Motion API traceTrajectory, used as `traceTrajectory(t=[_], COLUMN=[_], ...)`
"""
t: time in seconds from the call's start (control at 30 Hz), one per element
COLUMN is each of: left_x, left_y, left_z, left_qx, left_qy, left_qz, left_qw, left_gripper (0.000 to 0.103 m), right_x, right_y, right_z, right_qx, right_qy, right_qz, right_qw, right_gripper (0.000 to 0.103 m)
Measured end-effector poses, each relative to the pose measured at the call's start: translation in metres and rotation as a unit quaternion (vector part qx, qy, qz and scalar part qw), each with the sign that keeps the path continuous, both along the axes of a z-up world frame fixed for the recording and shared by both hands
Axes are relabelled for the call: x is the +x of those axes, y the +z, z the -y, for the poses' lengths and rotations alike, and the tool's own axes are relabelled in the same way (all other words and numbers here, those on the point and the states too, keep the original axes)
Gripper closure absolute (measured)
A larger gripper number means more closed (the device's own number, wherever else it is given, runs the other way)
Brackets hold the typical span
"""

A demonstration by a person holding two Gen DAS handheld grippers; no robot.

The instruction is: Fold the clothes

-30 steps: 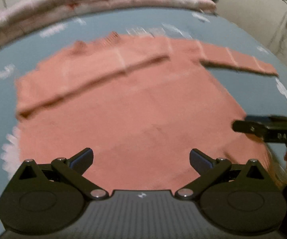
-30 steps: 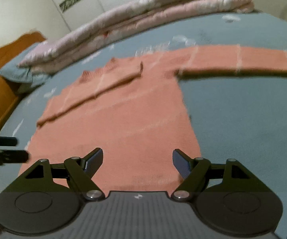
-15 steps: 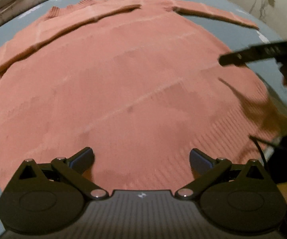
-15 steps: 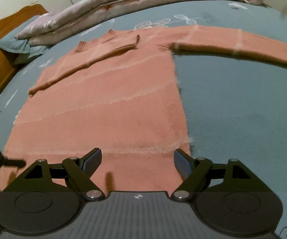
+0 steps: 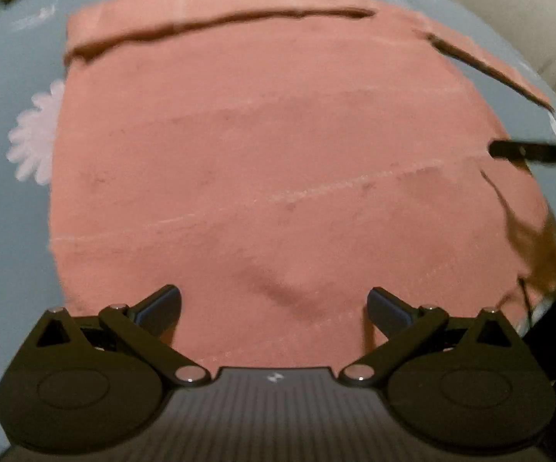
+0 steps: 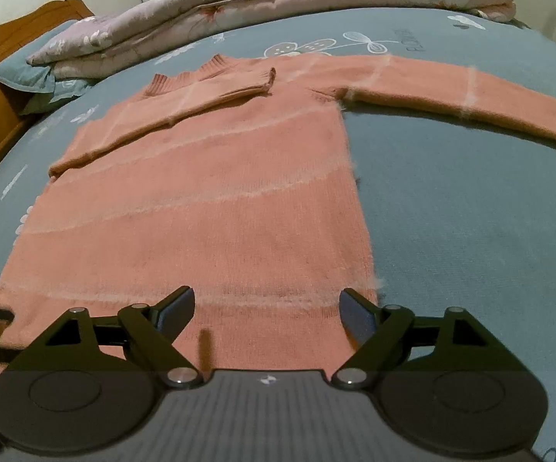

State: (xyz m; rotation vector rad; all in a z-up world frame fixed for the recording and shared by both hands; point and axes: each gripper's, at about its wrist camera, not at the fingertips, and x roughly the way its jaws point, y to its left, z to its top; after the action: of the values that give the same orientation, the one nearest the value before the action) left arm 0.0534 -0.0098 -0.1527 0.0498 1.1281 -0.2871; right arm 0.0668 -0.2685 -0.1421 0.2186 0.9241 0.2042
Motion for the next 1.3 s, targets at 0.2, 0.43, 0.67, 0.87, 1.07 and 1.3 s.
traceTrajectory(t=[0.2, 0.43, 0.67, 0.87, 1.07, 1.3], left_x=[0.03, 0.138, 0.133, 0.131, 0.188, 0.174], left_y=[0.034, 0.038, 0.003, 0.03, 0.025, -0.003], left_z=[-0.011, -0.022, -0.043, -0.036, -0.032, -0.026], left_qx=[-0.031, -0.059, -0.052, -0.032, -0.019, 0.003], left_qy=[-0.025, 0.014, 0.039, -0.009, -0.002, -0.034], left_qz=[0.013, 0.008, 0.003, 0.083, 0.129, 0.084], left_qw=[0.9991, 0.9981, 0.9979, 0.996, 0.9914, 0.9959], left_gripper=[0.001, 0.001, 0.001, 0.001, 0.001, 0.001], right_x=[0.001, 0.005, 0.007, 0.009, 0.013, 0.014], right_y=[-0.001, -0.001, 0.001, 0.0, -0.001, -0.001], right_z=[-0.001, -0.006, -0.006, -0.003, -0.007, -0.009], right_qx=[0.0, -0.009, -0.008, -0.004, -0.01, -0.014], right_qy=[-0.002, 0.003, 0.006, 0.009, 0.016, 0.025], right_qz=[0.002, 0.002, 0.0, -0.002, -0.003, -0.002], right_qw=[1.0, 1.0, 1.0, 1.0, 1.0, 1.0], right_gripper=[0.016, 0.014, 0.014, 0.014, 0.01, 0.01])
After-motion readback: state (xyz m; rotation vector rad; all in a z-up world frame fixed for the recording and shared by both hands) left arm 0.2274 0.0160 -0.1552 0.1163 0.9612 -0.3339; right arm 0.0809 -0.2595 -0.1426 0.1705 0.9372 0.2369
